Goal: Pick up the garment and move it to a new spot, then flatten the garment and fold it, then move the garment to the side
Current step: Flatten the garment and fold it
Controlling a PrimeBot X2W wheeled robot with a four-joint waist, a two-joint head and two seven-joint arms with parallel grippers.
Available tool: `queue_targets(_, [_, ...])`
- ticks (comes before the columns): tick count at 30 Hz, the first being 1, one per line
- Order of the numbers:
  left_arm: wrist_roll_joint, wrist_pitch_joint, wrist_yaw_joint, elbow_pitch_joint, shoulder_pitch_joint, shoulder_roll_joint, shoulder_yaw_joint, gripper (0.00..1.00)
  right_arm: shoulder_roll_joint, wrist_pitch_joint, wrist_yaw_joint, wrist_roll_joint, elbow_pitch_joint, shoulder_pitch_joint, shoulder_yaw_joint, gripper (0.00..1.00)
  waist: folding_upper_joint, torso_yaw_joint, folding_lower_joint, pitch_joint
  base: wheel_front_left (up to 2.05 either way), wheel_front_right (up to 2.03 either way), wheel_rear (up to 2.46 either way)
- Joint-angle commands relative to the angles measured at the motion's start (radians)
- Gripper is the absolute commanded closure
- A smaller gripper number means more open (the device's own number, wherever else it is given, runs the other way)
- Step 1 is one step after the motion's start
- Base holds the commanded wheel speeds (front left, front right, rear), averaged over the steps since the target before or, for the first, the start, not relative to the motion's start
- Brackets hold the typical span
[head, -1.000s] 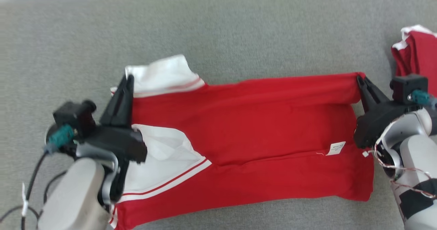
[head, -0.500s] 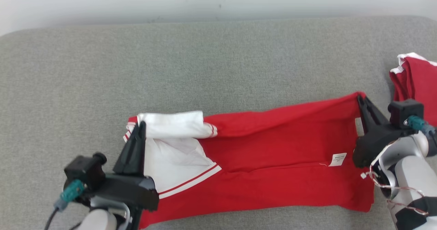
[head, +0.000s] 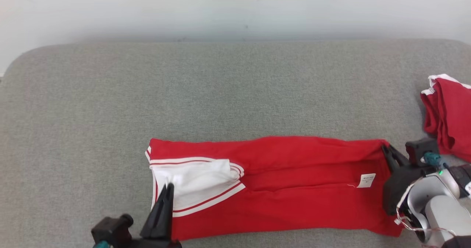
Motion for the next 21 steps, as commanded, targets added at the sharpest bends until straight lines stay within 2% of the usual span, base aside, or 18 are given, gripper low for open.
queue_targets(1, [-0.002,-0.002,0.004,0.002,0.029,-0.006,-0.002,1.0,-0.019,0.013,-0.003,-0.011,0.008,0.022,0.005,1.0,0.0001,0.012,0.0001,-0.013,0.0,0.0,0.0])
queue_targets(5, [0.003,-0.002,0.004,0.025,0.055,-0.012,-0.013,1.0,-0.022,0.038,-0.003,0.0,0.018,0.046,0.001,1.0,0.0001,0.019,0.0001,-0.025,0.0,0.0,0.0])
queue_targets(6, [0.006,0.002,0.006,0.034,0.059,-0.012,-0.018,1.0,-0.021,0.049,-0.003,0.0,0.018,0.053,0.0,0.53,0.0001,0.02,0.0001,-0.028,0.0,0.0,0.0])
queue_targets(7, [0.013,0.001,0.006,0.044,0.058,-0.008,-0.024,1.0,-0.02,0.057,-0.003,0.0,0.016,0.058,-0.001,0.0,0.0001,0.021,0.0001,-0.03,0.0,0.0,0.0])
queue_targets(8, [0.02,0.001,0.008,0.05,0.056,-0.005,-0.027,0.53,-0.018,0.061,-0.003,0.002,0.01,0.06,-0.003,0.0,0.0001,0.021,0.0001,-0.032,0.0,0.0,0.0])
queue_targets(9, [0.027,0.001,0.006,0.061,0.054,-0.002,-0.032,0.0,-0.016,0.066,-0.003,0.003,0.006,0.063,-0.005,0.0,0.0001,0.02,0.0001,-0.033,0.0,0.0,0.0])
queue_targets(16, [0.059,-0.002,0.006,0.114,0.046,0.015,-0.019,0.0,-0.016,0.083,-0.003,0.014,-0.02,0.086,-0.037,0.0,0.0001,0.015,0.0001,-0.044,0.0,0.0,0.0])
queue_targets(21, [0.129,-0.002,0.0,0.065,0.059,0.013,0.059,0.0,-0.009,0.085,-0.003,0.027,-0.05,0.112,-0.085,0.0,0.0001,0.012,0.0001,-0.054,0.0,0.0,0.0])
